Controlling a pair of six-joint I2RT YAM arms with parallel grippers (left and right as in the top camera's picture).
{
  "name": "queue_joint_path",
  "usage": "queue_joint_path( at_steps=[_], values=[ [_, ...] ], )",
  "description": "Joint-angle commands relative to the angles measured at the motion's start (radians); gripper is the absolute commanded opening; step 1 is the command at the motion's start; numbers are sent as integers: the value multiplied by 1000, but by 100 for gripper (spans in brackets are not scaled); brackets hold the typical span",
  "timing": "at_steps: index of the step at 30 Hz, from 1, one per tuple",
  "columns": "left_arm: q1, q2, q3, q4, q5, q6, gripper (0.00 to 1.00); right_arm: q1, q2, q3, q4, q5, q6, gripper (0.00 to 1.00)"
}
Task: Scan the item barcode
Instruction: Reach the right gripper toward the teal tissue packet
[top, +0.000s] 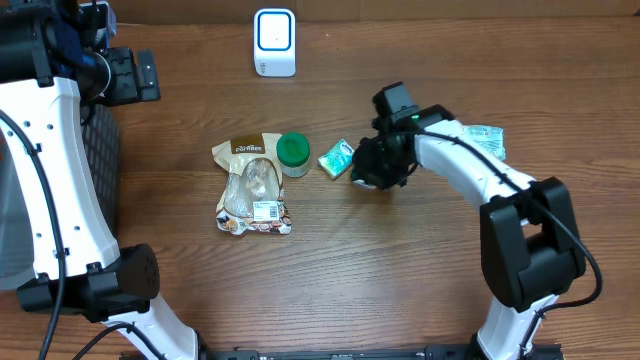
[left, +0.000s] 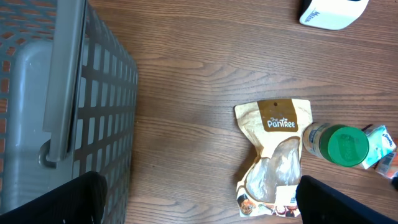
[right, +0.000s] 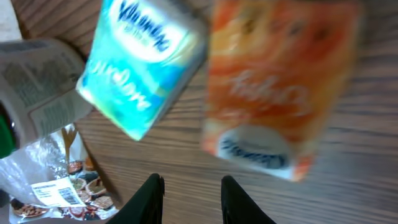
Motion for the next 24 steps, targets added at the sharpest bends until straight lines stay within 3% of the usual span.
queue_joint_path(
  at_steps=[1,14,24],
  values=[
    [2,1,-1,1,-7,18,100,25,-24,-13,6,-5,47,28],
    [2,1,-2,1,-7,18,99,89,-10,-47,112,37,142,28],
    [2,1,-2,1,-7,18,99,21,-9,-47,121,173,141,29]
  ],
)
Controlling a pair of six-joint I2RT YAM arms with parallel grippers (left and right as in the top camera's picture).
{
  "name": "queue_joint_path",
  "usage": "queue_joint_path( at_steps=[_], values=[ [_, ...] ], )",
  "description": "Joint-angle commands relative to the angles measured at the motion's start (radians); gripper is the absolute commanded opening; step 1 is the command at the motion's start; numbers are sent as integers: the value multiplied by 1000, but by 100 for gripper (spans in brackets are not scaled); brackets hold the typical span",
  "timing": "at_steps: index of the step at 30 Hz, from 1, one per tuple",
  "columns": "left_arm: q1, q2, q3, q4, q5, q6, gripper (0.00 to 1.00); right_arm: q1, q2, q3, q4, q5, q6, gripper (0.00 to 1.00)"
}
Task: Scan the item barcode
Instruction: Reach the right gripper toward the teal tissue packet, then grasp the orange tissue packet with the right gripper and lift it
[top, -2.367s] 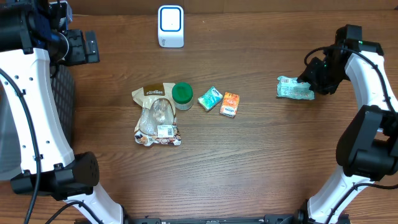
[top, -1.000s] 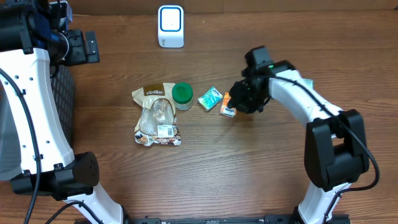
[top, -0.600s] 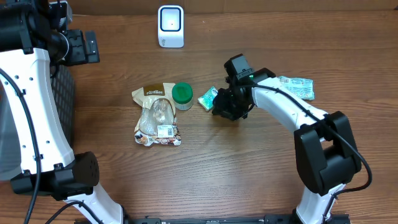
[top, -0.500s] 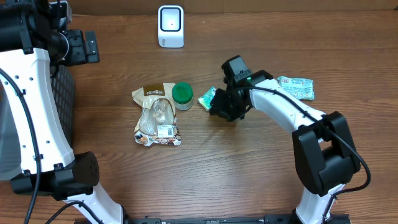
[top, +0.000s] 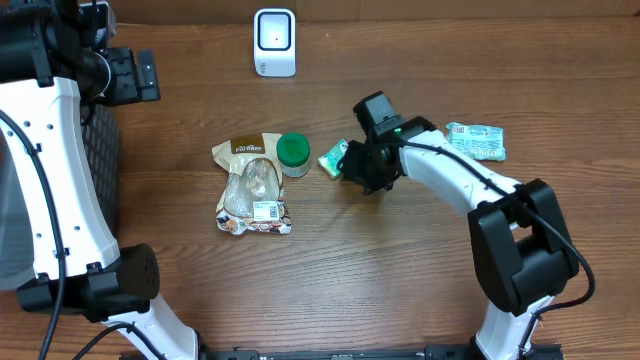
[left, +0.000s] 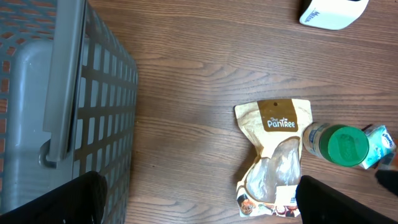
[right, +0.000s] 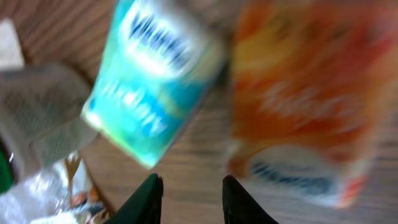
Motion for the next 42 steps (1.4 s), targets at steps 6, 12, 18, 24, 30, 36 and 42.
queue_joint_path(
  at_steps=[6,12,18,24,30,36,42],
  values=[
    [2,1,-2,1,-7,18,100,-78,-9,-5,-26,64,-12,29],
    [2,1,-2,1,-7,18,99,-105,-8,-5,-57,115,-95,29],
    [2,1,-2,1,-7,18,99,-135,-8,-5,-58,112,-199,29],
    [2,1,-2,1,-7,18,100,-179,-10,53,-102,-34,-290,29],
    [2,1,-2,1,-7,18,99,-200,-6,37,-135,-147,-229,30],
    [2,1,-2,1,-7,18,100,-184,2,-50,-65,-150,-137,29],
    [2,1,-2,1,-7,18,99,-184,22,-85,-26,-155,-103,28]
  ],
)
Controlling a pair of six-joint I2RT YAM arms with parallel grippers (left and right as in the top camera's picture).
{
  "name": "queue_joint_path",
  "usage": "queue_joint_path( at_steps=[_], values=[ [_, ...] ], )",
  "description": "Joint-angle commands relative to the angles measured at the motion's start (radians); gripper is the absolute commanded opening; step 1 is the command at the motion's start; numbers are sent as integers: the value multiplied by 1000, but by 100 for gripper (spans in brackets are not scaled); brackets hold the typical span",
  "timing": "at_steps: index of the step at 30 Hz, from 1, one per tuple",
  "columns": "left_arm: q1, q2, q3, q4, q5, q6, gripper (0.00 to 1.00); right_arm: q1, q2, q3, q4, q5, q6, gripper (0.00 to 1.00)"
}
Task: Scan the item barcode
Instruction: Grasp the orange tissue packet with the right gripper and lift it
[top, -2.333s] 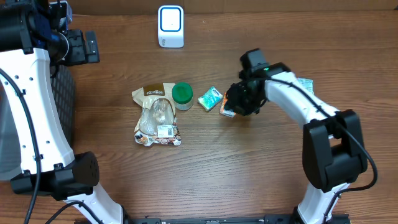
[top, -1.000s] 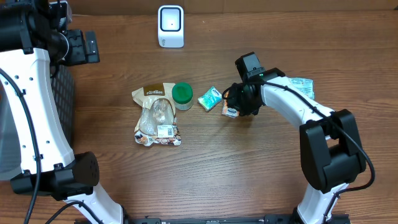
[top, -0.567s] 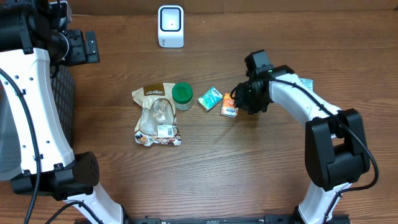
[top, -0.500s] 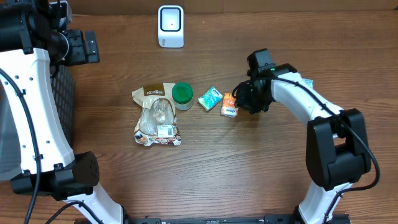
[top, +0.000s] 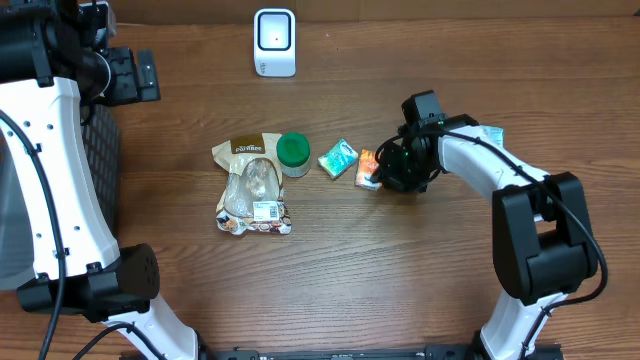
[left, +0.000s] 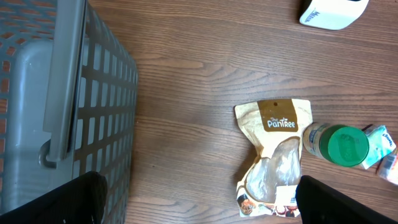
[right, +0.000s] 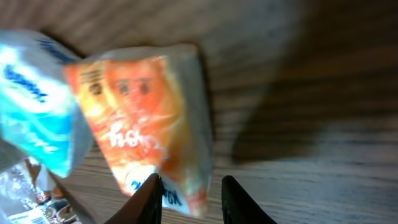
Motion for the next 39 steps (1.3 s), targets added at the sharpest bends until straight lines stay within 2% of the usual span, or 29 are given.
queue_joint_path(
  at_steps=[1,9,12,14,15,19,21,28,33,39],
  values=[
    [2,1,-1,1,-7,18,99,4,18,-5,11,-17,33,28],
    [2,1,-2,1,-7,18,99,5,50,-5,63,-51,40,21],
    [2,1,-2,1,-7,18,100,-2,79,-5,72,-83,43,15],
    [2,1,-1,1,-7,18,100,-11,85,-5,73,-96,43,5],
    [2,1,-2,1,-7,18,100,-14,85,-5,73,-99,43,4],
    [2,1,-2,1,-7,18,99,-27,83,5,56,-118,27,4],
    [2,1,-2,1,-7,18,99,-40,72,18,38,-156,-26,4],
    [2,1,-2,1,-7,18,100,-116,-80,40,-2,-409,-257,4],
    [2,1,-2,1,-7,18,99,-176,-193,40,-3,-636,-342,4],
    [2,1,-1,1,-7,18,100,-190,-225,40,-2,-898,-468,4]
  ],
)
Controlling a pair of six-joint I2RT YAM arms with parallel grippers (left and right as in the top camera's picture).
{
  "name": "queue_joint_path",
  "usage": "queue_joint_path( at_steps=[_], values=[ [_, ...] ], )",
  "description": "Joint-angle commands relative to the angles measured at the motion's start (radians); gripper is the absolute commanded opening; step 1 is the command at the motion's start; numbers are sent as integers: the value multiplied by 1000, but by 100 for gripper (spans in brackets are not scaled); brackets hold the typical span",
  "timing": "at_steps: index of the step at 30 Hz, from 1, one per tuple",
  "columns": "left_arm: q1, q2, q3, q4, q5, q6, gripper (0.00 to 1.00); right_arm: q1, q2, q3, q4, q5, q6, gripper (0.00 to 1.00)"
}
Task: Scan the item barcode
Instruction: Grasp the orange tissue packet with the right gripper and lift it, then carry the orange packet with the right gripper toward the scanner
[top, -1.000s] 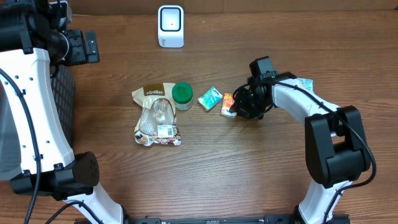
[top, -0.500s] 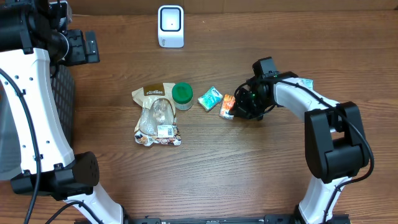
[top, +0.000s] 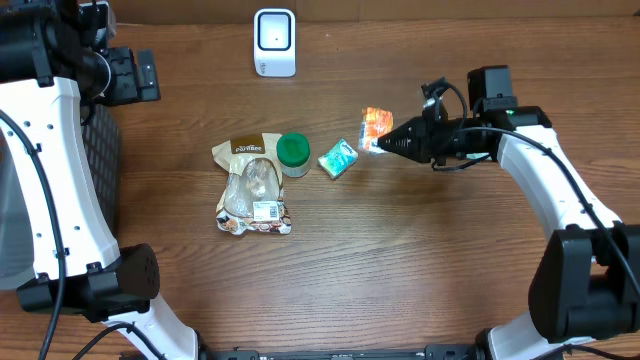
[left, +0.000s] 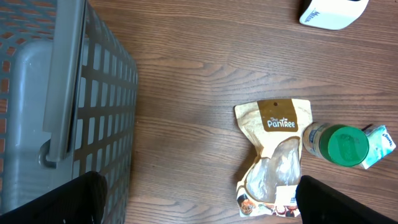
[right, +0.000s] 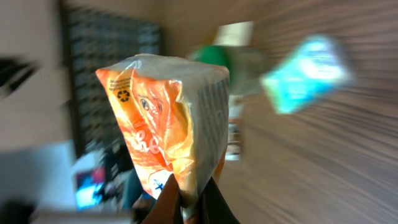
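My right gripper (top: 388, 143) is shut on an orange snack packet (top: 376, 128) and holds it up off the table, right of the middle. In the right wrist view the orange packet (right: 171, 134) fills the centre, pinched at its lower edge. The white barcode scanner (top: 274, 42) stands at the table's far edge. My left gripper (left: 198, 196) hangs high at the far left, its dark fingertips (left: 81, 198) wide apart with nothing between them.
A teal tissue packet (top: 338, 157), a green-lidded jar (top: 293, 152) and a brown PanTree pouch (top: 251, 185) lie mid-table. A green wrapped packet (top: 476, 135) shows behind my right arm. A grey mesh basket (left: 62, 106) stands at the left edge.
My right gripper, then low with open fingers at the orange packet lying on the table, is now shut on it and holds it raised, farther back. The left arm is unchanged.
My right gripper was low and open over the teal and orange packets beside the jar. It then sat slightly farther left over them. Then it was to the right with the orange packet before its fingers. Now the packet is gripped and lifted.
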Motion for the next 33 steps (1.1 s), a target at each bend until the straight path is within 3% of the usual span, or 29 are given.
queue_joint_path(
  at_steps=[1,7,17,33],
  values=[
    [2,1,-2,1,-7,18,100,2,-7,12,1,-240,-123,4],
    [2,1,-2,1,-7,18,100,2,-7,12,2,-496,-254,4],
    [2,1,-1,1,-7,18,100,2,-7,12,-31,-510,-258,4],
    [2,1,-1,1,-7,18,100,-2,-7,12,-29,-510,-47,4]
  ],
)
